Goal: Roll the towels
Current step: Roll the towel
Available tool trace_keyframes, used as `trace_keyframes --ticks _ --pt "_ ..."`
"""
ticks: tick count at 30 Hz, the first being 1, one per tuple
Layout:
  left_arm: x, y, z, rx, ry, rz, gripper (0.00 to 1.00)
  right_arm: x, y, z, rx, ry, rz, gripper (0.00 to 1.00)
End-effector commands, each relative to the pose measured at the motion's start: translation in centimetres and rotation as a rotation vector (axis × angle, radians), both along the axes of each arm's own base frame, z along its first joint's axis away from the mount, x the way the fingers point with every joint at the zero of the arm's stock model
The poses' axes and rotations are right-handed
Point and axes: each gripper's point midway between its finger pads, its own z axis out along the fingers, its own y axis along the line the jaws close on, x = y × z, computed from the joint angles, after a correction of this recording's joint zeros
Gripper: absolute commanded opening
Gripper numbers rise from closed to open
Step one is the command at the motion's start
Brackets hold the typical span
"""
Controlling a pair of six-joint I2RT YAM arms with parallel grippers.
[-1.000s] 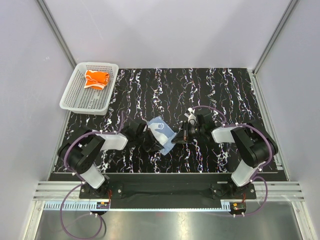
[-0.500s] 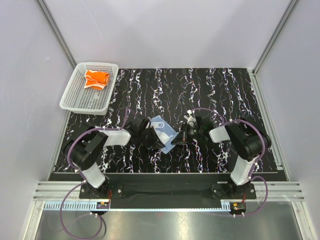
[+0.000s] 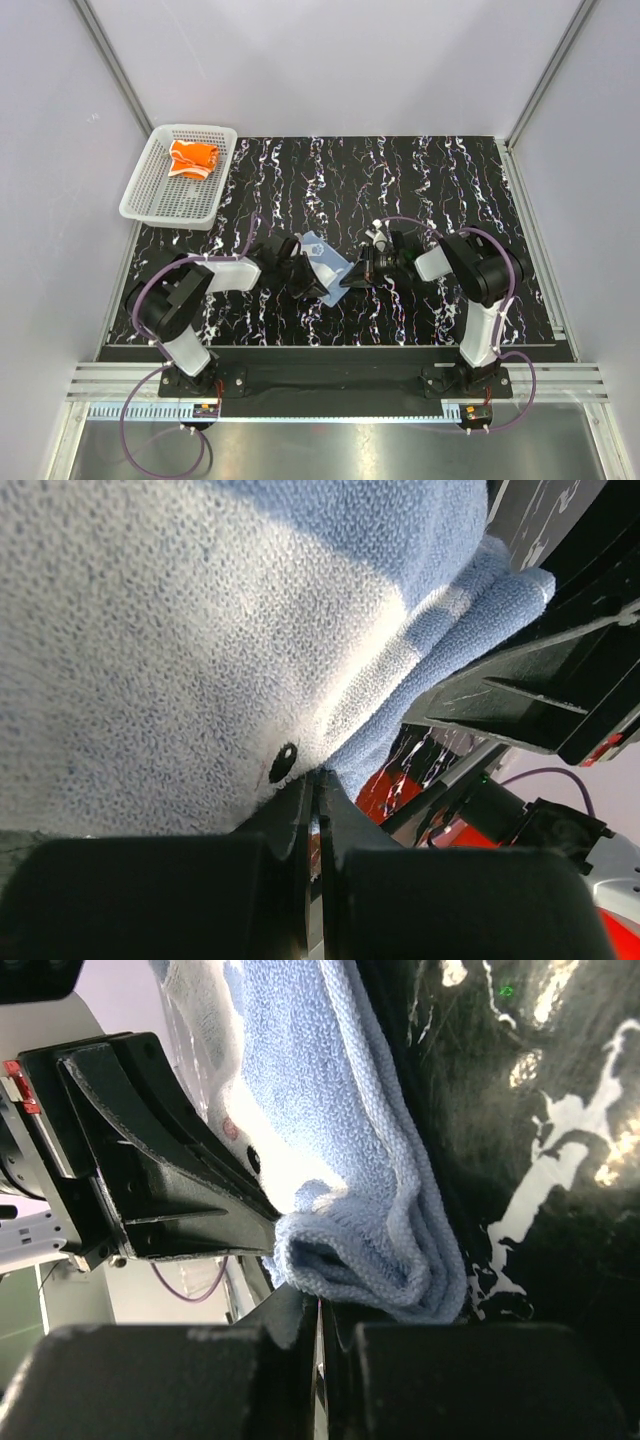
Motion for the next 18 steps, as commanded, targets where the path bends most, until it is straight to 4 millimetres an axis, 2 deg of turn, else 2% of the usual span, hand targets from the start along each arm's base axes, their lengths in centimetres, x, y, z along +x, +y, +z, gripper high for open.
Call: trace_keyframes --ticks 1,3,6,7,8,12,13,14,15,17,18 --pt "-1.6 3.2 -2.3 0.172 0.02 -0.027 0.0 1.6 -0.5 -1.5 -0.038 -0.023 -0.048 0.04" --pt "-1.5 4.0 -2.0 0.23 -0.002 -0.053 0.0 1.6 -0.4 -1.6 -0.036 -0.018 -0.042 0.04" --pt "-0.8 5.5 -1.3 0.322 -0.068 -0.06 0.12 1.4 -0.3 -2.1 -0.031 0.004 -0.033 0.04" --pt "0.1 5.8 -0.4 0.346 -0.127 -0.059 0.18 1.5 -0.2 -2.1 -0.027 0.003 -0.028 0.04" --pt "-0.1 6.0 -0.1 0.367 -0.139 -0.074 0.27 1.4 -0.2 -2.3 -0.022 0.014 -0.022 0.04" --pt "1.3 6.8 2.4 0.475 -0.263 -0.085 0.41 1.3 0.0 -2.7 -0.011 0.037 -0.009 0.04" --pt "1.8 6.5 3.5 0.475 -0.297 -0.093 0.41 1.4 0.1 -2.8 -0.01 0.04 -0.008 0.05" --pt "1.6 6.8 3.6 0.512 -0.304 -0.101 0.42 1.3 0.1 -3.0 -0.01 0.051 -0.006 0.04" --pt "2.4 7.0 4.5 0.54 -0.341 -0.085 0.43 1.4 0.1 -3.0 -0.008 0.05 -0.007 0.05" --pt "2.2 6.9 5.2 0.572 -0.375 -0.11 0.43 1.3 0.2 -3.2 -0.01 0.054 -0.005 0.04" --pt "2.8 6.9 6.3 0.595 -0.425 -0.093 0.43 1.3 0.1 -3.2 -0.01 0.056 -0.006 0.04"
